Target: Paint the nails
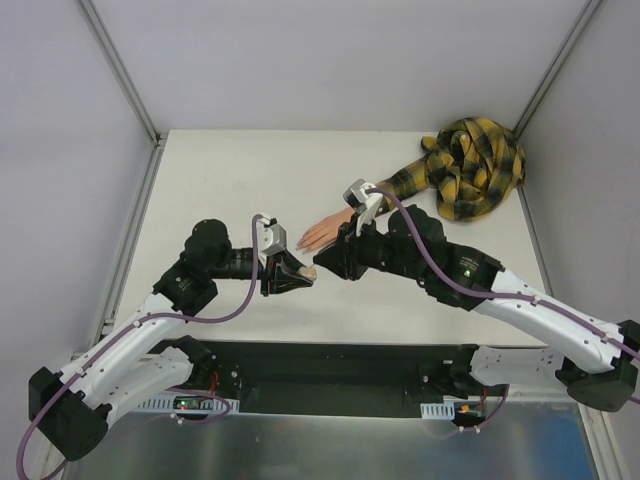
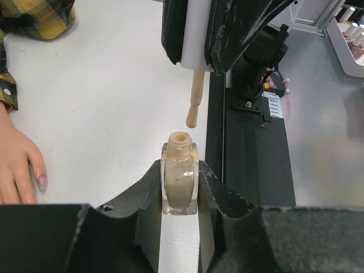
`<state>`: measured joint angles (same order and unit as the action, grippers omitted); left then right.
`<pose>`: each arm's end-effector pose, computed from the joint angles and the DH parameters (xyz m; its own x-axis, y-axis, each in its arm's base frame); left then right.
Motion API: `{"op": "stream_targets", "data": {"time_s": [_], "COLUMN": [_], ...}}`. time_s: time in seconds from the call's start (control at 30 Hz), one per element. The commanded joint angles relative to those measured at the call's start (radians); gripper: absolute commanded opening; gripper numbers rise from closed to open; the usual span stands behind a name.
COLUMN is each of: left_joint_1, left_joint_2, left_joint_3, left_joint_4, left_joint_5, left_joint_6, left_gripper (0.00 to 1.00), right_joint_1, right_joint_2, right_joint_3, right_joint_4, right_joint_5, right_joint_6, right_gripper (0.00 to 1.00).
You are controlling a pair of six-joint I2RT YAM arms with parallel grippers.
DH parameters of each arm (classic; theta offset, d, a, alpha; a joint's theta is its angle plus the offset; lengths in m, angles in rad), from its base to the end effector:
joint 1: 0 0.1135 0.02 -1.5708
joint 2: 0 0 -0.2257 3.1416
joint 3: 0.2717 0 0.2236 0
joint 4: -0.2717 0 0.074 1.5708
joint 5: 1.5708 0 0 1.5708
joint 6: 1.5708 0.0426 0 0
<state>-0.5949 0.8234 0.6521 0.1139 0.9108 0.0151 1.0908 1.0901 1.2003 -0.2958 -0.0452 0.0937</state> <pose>0.1377 -0.1338 0.2957 -0.0324 0.0331 -0.9989 0.9974 0.0653 -0.0302 0.1081 0.2117 0.3754 -0.1697 -0.1235 -0.9777 -0.8946 0.4354 0.1003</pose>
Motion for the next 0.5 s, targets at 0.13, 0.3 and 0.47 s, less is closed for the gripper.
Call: {"op": "stream_targets", "data": {"time_s": [0.13, 0.3, 0.47], "left_joint_1": [-0.002, -0.002, -0.002], "left_joint_2": [-0.024, -0.032, -0.041], "left_joint_3": [0.034, 0.037, 0.024], "left_joint_4": [0.020, 0.089, 0.290], "left_joint_5": [-0.131, -0.317, -0.582], "left_joint_6": [0.017, -0.042, -0.179], "left_gripper": [0.00, 0.00, 0.00], "right_joint_1": [-0.009, -0.129, -0.314], "right_joint_2": [-0.093, -0.194, -0.236], "right_joint_3": [-0.037, -0.152, -0.307], "right_joint_4": [0.052, 0.029, 0.087], "right_joint_5": [0.149, 0.205, 0.136], "right_joint_6": [0.052, 0.100, 0.084], "right_gripper": [0.01, 0.00, 0.00]}}
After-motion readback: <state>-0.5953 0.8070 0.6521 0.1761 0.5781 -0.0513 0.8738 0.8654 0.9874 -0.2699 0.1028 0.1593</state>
